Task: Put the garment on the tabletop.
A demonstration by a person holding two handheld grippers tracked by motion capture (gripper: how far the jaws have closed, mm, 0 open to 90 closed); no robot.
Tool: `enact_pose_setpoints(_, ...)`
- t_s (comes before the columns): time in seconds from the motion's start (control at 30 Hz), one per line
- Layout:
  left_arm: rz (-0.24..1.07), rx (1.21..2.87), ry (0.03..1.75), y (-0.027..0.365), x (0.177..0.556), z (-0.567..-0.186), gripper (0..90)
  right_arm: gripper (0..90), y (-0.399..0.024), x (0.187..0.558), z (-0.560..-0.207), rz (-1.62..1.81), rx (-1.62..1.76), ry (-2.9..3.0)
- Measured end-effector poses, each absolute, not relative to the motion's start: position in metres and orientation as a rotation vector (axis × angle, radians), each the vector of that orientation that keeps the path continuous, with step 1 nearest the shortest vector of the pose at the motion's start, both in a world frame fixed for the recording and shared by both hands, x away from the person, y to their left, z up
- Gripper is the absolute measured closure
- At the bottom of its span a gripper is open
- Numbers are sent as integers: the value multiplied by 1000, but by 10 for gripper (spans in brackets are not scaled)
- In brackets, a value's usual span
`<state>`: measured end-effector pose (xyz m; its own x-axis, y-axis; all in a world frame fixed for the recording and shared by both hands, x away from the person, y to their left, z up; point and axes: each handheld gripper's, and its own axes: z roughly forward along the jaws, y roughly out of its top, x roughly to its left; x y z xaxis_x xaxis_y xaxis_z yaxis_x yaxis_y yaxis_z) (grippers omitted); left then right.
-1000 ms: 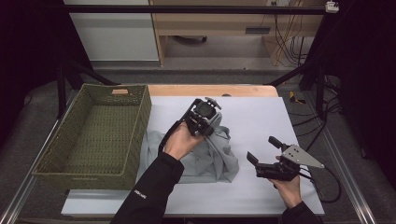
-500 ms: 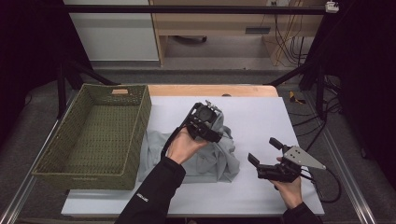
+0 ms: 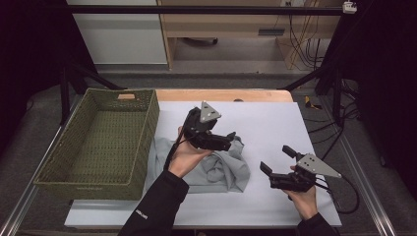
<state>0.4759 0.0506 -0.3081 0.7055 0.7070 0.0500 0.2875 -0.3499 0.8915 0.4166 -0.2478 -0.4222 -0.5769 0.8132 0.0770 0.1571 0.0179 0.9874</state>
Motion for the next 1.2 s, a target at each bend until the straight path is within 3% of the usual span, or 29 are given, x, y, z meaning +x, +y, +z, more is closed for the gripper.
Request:
enact_pose_setpoints(0.57, 584, 1710, 723, 107, 438, -359, 74, 5, -247, 418, -424, 1588, 973, 1774)
enact_pose_setpoints(1.2, 584, 1656, 752, 146, 413, -399, 41, 4, -249, 417, -426, 1587, 984, 1782)
